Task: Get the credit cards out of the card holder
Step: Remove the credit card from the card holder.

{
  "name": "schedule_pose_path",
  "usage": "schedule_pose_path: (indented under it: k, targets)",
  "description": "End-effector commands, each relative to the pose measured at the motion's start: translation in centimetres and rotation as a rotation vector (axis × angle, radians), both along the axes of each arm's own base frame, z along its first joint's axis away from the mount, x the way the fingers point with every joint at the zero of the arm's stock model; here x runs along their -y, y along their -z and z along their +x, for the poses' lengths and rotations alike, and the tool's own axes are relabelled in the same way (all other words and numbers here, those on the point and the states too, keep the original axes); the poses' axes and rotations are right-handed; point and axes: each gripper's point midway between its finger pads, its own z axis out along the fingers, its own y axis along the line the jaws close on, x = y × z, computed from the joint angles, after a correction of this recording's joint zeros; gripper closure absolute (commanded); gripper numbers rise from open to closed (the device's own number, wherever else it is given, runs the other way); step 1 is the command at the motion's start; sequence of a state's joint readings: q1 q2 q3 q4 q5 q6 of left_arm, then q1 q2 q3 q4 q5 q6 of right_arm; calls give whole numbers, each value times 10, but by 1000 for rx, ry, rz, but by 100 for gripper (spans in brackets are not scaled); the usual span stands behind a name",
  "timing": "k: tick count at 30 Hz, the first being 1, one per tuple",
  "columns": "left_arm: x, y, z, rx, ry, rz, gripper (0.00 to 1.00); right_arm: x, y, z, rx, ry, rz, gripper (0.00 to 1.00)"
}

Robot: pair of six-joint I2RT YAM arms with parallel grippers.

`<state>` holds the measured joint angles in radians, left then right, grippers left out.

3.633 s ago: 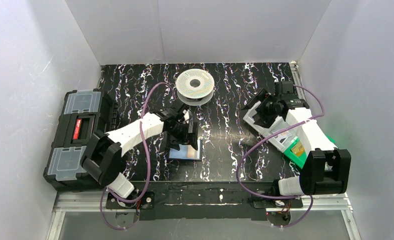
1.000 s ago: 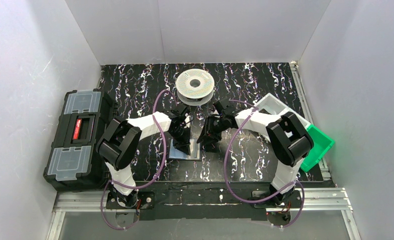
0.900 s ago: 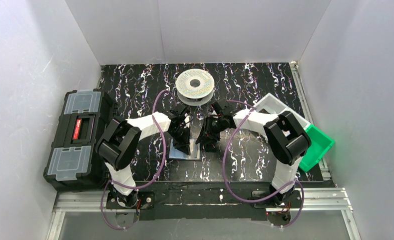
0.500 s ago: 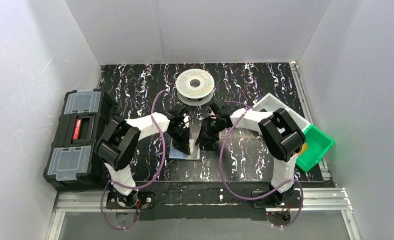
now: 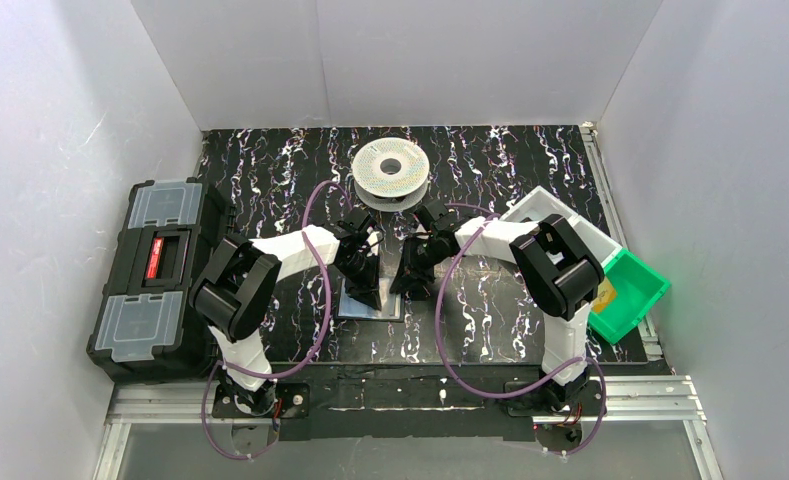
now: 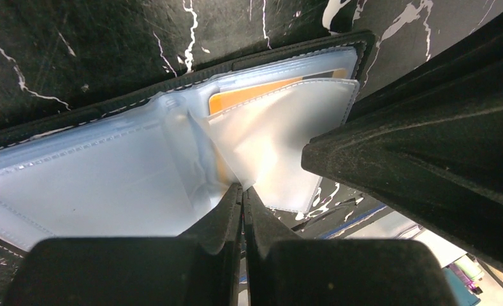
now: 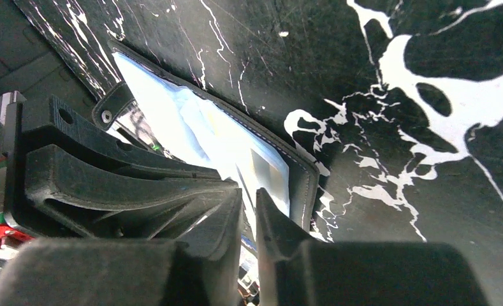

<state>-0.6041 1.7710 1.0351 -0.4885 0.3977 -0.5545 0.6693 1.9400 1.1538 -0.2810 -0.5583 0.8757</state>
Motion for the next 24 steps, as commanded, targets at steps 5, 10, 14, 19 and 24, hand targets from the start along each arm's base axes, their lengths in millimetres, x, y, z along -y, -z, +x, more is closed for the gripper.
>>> schedule_pose_path:
  k: [5,10,14,19,24]
  targets:
    - [2,-9,-15,-18,31,-7,94,-4,-7,4,55,-53,15,99]
    - [0,-32,-10,33,16,-7,75,20,-10,4,98,-82,-23,99]
    - [-5,-45,-7,66,4,11,71,40,-15,6,110,-84,-20,99]
    - [-14,-50,-3,91,-22,50,73,57,-20,9,139,-91,-33,99]
    - [-23,-46,0,92,-60,79,82,53,-28,13,148,-101,-12,99]
